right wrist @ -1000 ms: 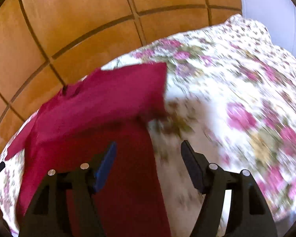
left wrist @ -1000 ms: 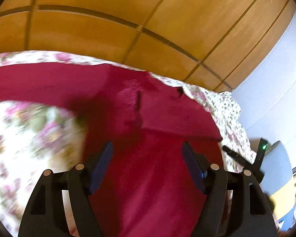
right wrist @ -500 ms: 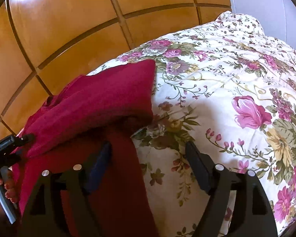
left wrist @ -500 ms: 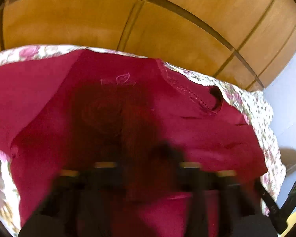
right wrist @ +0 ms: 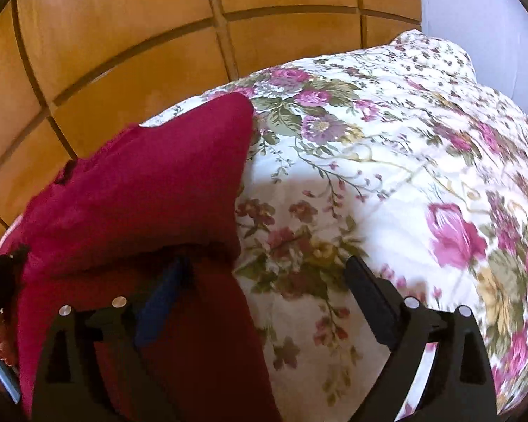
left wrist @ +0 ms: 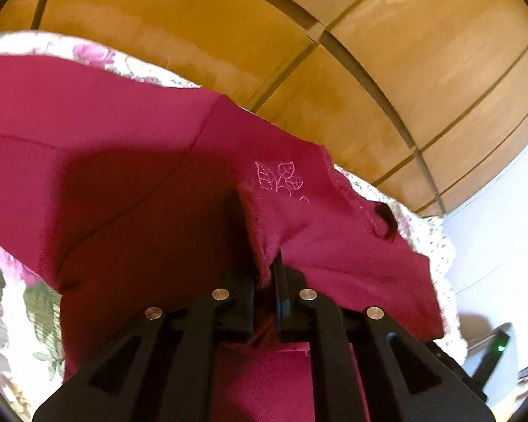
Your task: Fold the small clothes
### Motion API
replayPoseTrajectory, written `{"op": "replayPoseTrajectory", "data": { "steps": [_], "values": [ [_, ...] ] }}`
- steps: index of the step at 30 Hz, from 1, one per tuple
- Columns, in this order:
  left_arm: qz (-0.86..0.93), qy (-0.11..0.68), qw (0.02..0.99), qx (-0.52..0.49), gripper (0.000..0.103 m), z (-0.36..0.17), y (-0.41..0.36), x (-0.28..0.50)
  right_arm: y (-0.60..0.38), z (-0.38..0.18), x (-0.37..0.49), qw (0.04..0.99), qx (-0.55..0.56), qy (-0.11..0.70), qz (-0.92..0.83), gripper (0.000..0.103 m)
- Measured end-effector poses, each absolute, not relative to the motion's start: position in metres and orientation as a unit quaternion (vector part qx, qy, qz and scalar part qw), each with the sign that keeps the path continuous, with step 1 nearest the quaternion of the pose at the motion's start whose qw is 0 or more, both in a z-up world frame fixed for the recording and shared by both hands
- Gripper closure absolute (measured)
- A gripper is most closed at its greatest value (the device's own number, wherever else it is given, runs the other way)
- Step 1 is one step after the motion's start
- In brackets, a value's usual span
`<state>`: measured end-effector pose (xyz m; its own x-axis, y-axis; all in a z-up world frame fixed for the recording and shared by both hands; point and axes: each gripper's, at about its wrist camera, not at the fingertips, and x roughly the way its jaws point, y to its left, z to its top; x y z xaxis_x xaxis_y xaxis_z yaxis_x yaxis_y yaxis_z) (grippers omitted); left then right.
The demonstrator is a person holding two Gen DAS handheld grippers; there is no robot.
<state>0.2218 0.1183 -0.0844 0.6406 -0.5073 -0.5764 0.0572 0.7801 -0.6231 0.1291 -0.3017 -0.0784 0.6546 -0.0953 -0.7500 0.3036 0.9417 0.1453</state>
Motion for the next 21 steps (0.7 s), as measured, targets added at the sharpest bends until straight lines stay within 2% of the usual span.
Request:
{"op": "replayPoseTrajectory", "data": {
  "steps": [2,6,8,11,13,15,19,20,21],
  "values": [
    [-0.165,0.386,0.861,-0.287,0.095,-0.086,0.118,0.22,-0.304,-0.079,0.14,0.9,0.131,0.4,-0.113,0.009],
    [-0.177,0.381,0.865,-0.275,0.082,-0.085,0.111,0.22,-0.322,-0.081,0.139,0.891,0.16,0.393,-0.164,0.009],
    [-0.173,0.384,0.869,-0.258,0.082,-0.085,0.105,0.22,-0.329,-0.076,0.13,0.89,0.162,0.375,-0.204,0.009],
    [-0.176,0.384,0.874,-0.24,0.075,-0.082,0.098,0.219,-0.343,-0.073,0.121,0.887,0.169,0.355,-0.241,0.009],
    [-0.172,0.383,0.877,-0.232,0.075,-0.082,0.095,0.218,-0.349,-0.085,0.127,0.877,0.187,0.384,-0.221,0.009],
    [-0.174,0.383,0.876,-0.236,0.075,-0.083,0.096,0.219,-0.351,-0.084,0.124,0.879,0.195,0.378,-0.218,0.009],
    [-0.172,0.382,0.878,-0.231,0.075,-0.082,0.095,0.219,-0.348,-0.083,0.123,0.88,0.2,0.388,-0.186,0.002],
    [-0.167,0.381,0.881,-0.224,0.079,-0.081,0.093,0.218,-0.348,-0.082,0.121,0.879,0.2,0.394,-0.182,0.002],
    [-0.164,0.382,0.882,-0.222,0.087,-0.081,0.093,0.218,-0.348,-0.08,0.115,0.877,0.196,0.397,-0.187,0.002]
  ]
}}
